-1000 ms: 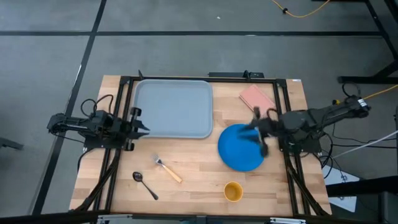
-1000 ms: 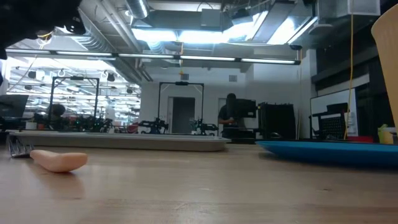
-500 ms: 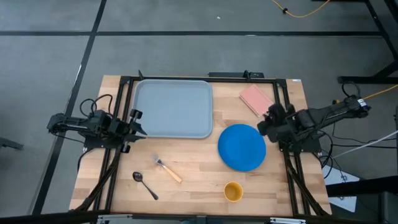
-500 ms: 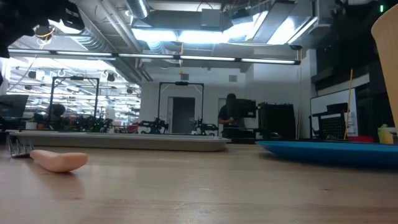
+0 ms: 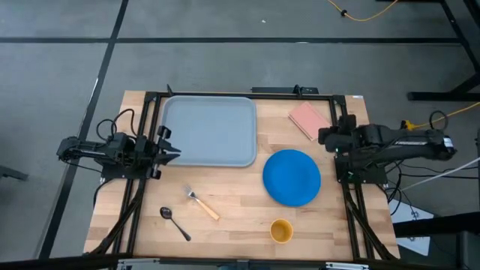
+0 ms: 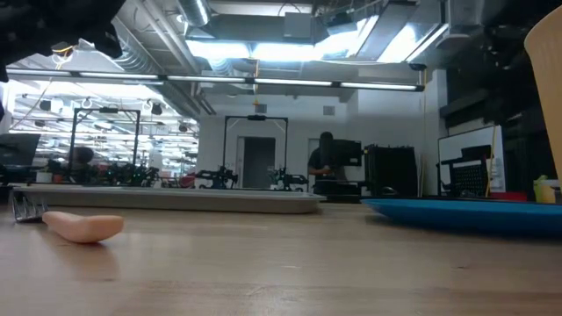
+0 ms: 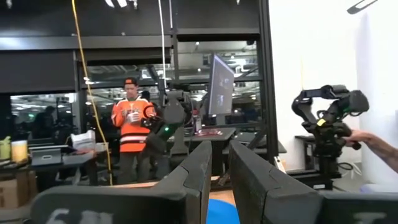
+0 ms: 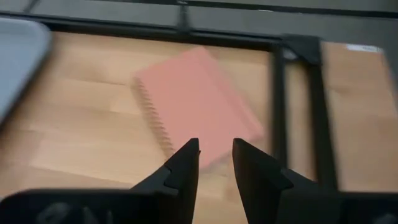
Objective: Pick and place plate/cup/fork/spoon on tray
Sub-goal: Put the blue plate on the gray serving tray
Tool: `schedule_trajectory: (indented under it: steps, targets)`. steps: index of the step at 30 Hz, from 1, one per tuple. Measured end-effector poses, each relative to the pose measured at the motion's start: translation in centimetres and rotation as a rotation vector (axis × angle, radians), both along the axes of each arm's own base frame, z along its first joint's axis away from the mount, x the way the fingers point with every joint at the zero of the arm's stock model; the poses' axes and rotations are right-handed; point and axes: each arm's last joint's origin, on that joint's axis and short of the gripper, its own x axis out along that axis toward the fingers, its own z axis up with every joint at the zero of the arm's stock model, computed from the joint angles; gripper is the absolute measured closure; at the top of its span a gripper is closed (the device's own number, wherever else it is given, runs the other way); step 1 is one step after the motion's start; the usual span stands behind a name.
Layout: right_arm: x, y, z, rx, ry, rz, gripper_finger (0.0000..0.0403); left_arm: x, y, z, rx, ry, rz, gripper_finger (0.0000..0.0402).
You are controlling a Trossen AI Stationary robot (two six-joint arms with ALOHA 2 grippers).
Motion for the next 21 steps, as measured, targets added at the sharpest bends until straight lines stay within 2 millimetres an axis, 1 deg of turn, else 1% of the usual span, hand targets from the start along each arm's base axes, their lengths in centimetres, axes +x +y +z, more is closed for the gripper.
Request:
schedule_trajectory:
  steps: [4, 8, 12, 15, 19, 21]
  targets:
    - [2.2, -1.5, 0.7, -0.021, -0.023, 0.152, 0.0300, 0.0, 0.0, 0.0, 0.017, -0.002, 0.009, 0.0353]
    - [3.6, -3.9, 0.7, -0.004, 0.031, 0.271, 0.0300, 0.0, 0.0, 0.0, 0.016, -0.002, 0.008, 0.0353]
    - [4.2, -6.4, -0.6, 0.135, 0.082, 0.330, 0.0300, 0.0, 0.0, 0.0, 0.010, -0.001, 0.005, 0.0353]
    - [4.5, -7.9, -1.9, 0.240, 0.124, 0.358, 0.0300, 0.0, 0.0, 0.0, -0.005, 0.001, -0.002, 0.0353]
    - [5.0, -8.8, -3.3, 0.363, 0.130, 0.431, 0.0300, 0.0, 0.0, 0.0, -0.005, 0.001, -0.002, 0.0353]
    - [5.6, -9.1, -3.7, 0.382, 0.117, 0.502, 0.0300, 0.0, 0.0, 0.0, -0.005, 0.004, -0.002, 0.0353]
